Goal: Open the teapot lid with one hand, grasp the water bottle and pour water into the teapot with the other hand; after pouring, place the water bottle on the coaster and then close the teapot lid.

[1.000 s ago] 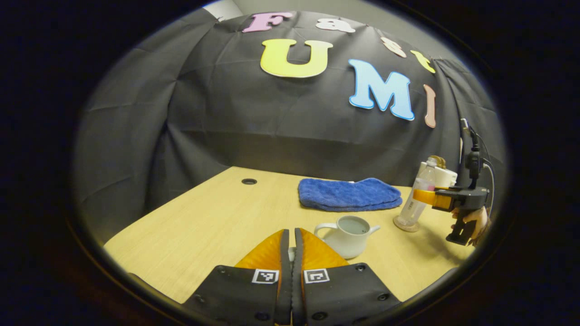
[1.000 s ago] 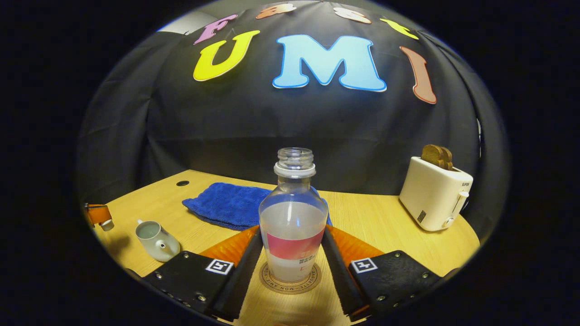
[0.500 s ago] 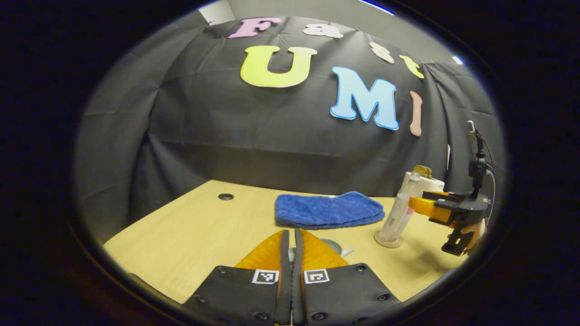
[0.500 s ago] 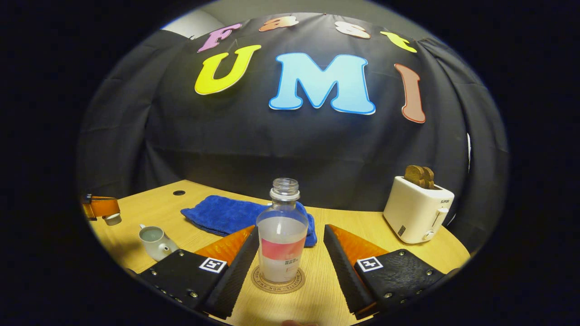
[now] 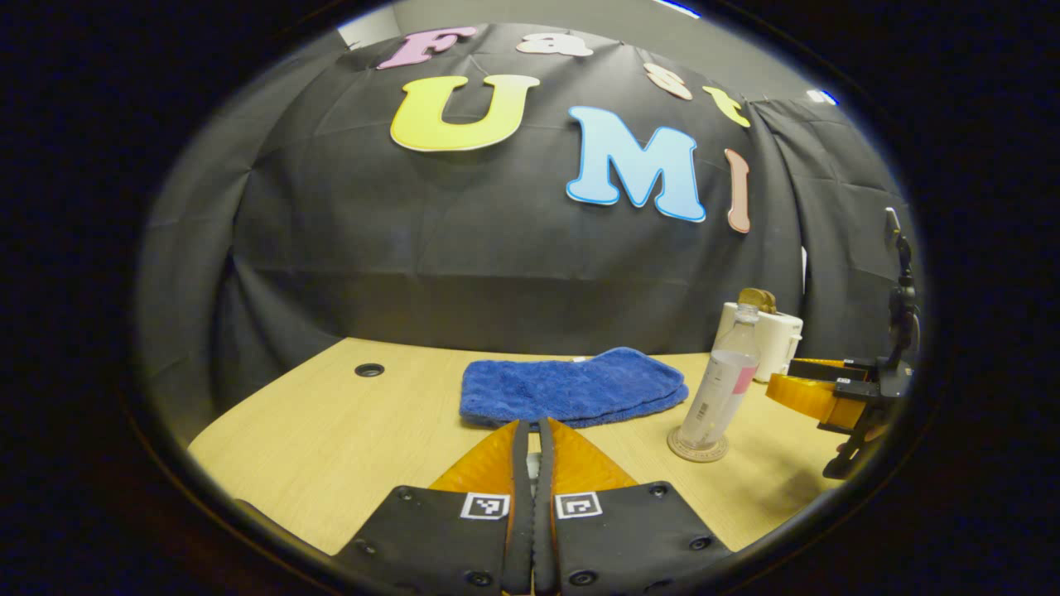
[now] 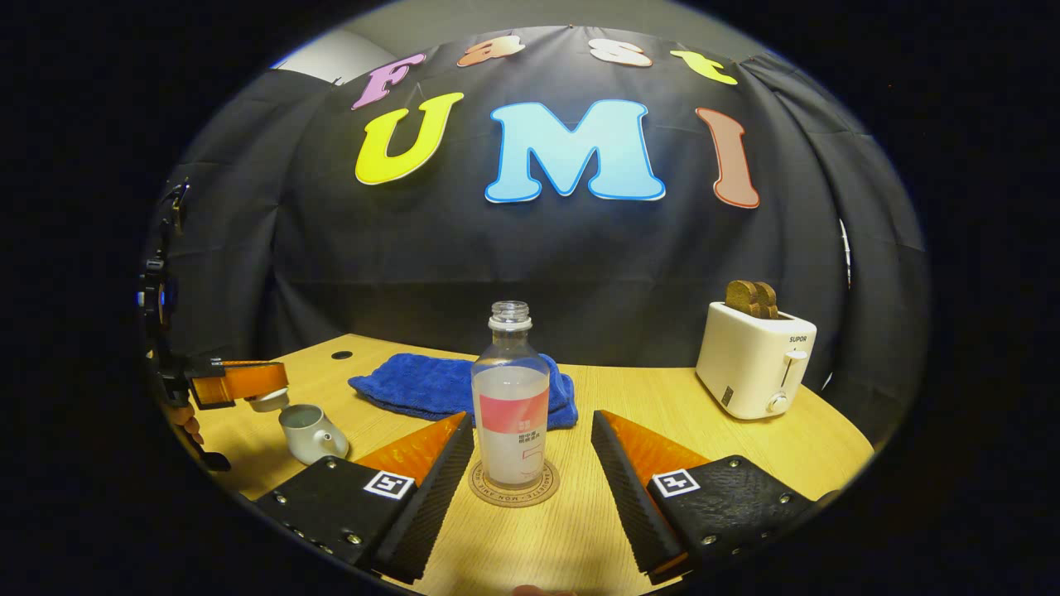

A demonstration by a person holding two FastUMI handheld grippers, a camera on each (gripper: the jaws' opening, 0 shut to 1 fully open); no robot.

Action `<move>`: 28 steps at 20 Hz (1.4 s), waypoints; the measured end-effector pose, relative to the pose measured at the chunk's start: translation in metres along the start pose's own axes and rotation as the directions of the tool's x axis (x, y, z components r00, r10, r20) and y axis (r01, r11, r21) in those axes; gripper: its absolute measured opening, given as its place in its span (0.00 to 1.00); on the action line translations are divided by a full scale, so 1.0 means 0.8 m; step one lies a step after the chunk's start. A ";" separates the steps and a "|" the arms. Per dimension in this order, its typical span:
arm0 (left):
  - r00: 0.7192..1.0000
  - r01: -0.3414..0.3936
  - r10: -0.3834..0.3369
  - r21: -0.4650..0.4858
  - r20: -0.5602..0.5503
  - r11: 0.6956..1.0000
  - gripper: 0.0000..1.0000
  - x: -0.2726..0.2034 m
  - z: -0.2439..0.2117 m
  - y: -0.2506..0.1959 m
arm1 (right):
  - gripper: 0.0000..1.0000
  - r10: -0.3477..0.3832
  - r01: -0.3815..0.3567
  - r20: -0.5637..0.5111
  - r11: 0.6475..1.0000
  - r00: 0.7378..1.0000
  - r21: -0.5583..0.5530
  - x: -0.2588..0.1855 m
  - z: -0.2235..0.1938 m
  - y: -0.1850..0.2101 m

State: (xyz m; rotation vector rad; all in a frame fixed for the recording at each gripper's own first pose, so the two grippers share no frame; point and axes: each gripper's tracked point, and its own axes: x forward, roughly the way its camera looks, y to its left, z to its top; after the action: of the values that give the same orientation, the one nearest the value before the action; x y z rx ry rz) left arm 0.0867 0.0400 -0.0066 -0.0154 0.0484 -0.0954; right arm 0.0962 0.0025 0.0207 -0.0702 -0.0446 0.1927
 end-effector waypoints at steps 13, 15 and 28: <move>1.000 0.000 0.001 0.037 -0.019 0.999 0.07 0.034 -0.023 -0.012 | 0.89 0.030 -0.030 0.007 0.999 1.000 0.034 0.002 -0.011 0.002; 1.000 -0.004 0.005 0.038 -0.018 0.999 0.08 0.033 -0.024 -0.011 | 0.89 0.030 -0.031 0.003 0.998 1.000 0.051 0.003 -0.014 -0.002; 0.999 -0.053 0.053 0.082 0.003 0.995 0.06 0.033 -0.038 -0.011 | 0.89 0.033 -0.031 -0.021 0.995 0.999 0.091 0.008 -0.032 -0.012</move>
State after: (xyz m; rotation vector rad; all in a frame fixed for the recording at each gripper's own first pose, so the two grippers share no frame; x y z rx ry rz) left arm 0.1105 0.0286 -0.0383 0.0682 0.0439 -0.0441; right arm 0.1060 -0.0073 -0.0040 0.0175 -0.0120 0.2257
